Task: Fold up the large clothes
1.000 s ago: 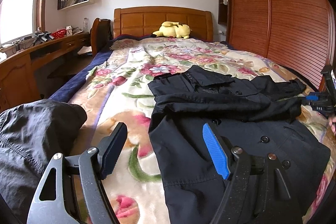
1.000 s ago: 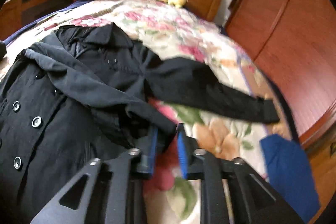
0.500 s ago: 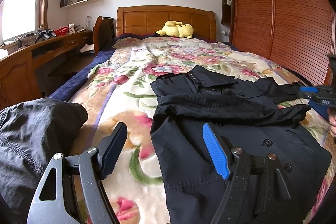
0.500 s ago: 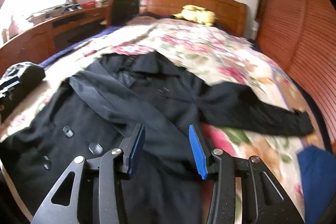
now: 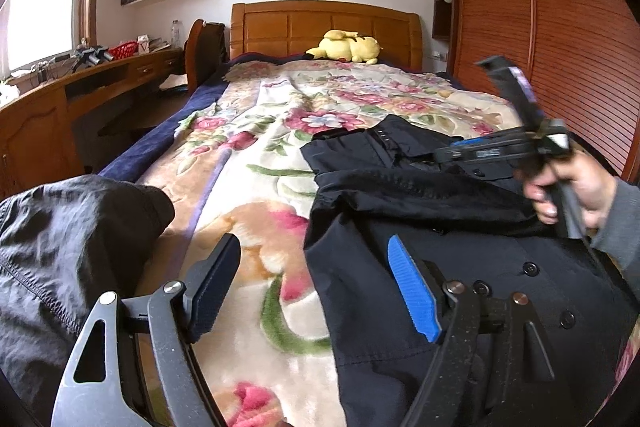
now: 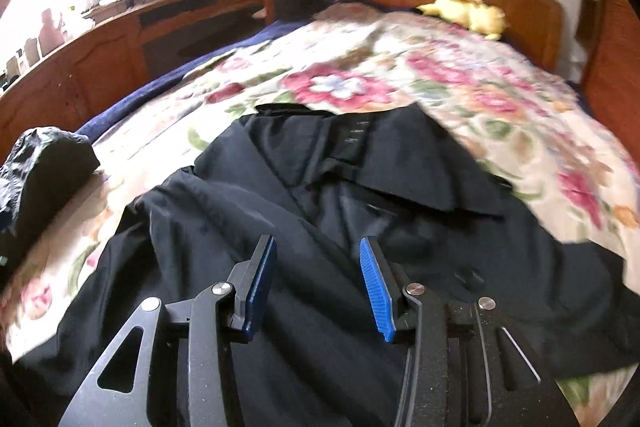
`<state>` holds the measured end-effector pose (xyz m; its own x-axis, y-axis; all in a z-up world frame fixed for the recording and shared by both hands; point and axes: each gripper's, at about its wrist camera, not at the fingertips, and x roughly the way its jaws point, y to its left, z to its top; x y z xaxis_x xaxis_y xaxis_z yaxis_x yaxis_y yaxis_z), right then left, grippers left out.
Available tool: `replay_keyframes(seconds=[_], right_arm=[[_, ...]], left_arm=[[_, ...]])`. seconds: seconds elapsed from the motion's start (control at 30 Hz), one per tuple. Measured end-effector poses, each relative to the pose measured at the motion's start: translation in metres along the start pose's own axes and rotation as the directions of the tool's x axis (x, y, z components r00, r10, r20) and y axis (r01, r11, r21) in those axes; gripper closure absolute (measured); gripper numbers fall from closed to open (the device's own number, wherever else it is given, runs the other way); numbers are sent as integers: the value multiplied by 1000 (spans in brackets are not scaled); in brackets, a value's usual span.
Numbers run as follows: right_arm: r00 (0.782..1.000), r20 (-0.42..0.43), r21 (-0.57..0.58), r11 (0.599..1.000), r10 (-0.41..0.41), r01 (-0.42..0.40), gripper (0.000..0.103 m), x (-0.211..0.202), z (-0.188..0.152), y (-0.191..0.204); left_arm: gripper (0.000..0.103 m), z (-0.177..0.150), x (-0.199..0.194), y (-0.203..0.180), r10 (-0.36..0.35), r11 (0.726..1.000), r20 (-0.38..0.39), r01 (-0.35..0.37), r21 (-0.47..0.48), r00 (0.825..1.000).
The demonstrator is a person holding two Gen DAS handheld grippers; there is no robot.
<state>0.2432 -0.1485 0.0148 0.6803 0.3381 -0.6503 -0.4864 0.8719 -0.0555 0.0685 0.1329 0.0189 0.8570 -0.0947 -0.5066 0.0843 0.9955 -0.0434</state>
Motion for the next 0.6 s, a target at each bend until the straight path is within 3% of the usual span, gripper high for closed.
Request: replay_keyframes(seconds=[0.33,0.47,0.6], right_arm=[[984,-114,-36,989,138,-143,58,101,50,32],[976,-185,-78,988,115,-132,58,140,56,43],[977,-182,-92,987,114,-133,60,155,63,47]], left_arm=[[24,-3,8,11,17,1000,-21,-17,-15,1000],[24,-4,11,10,11,1000,-33,-12,-8,999],[24,-4,14,9,7,1000,-41,-7,-5,999]])
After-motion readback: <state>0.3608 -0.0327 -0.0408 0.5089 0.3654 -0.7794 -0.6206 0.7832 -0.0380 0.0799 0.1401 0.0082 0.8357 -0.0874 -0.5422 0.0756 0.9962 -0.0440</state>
